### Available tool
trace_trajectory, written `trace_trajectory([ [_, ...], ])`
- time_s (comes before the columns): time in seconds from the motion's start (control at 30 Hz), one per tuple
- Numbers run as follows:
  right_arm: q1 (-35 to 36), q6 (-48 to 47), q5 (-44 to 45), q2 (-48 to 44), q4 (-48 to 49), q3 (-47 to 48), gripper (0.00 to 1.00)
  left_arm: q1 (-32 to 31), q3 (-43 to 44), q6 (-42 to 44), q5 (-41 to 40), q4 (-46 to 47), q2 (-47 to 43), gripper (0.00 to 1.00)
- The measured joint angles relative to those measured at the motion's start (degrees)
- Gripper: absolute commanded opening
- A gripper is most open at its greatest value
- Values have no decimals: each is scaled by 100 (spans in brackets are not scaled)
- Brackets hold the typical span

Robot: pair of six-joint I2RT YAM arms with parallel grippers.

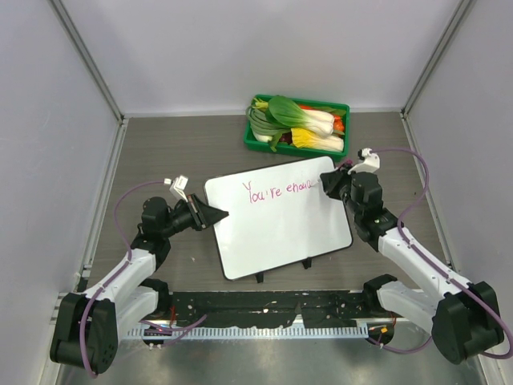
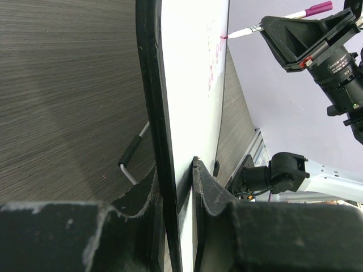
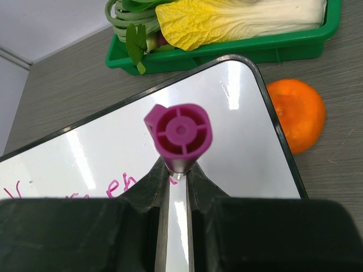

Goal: Write a sentence on the whiteboard

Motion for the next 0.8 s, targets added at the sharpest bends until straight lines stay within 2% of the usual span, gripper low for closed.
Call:
trace_trajectory([
  [0.8,-9,52,-437,-330,-151,-240,1,-2,0,0,-2,-2,-2,0],
])
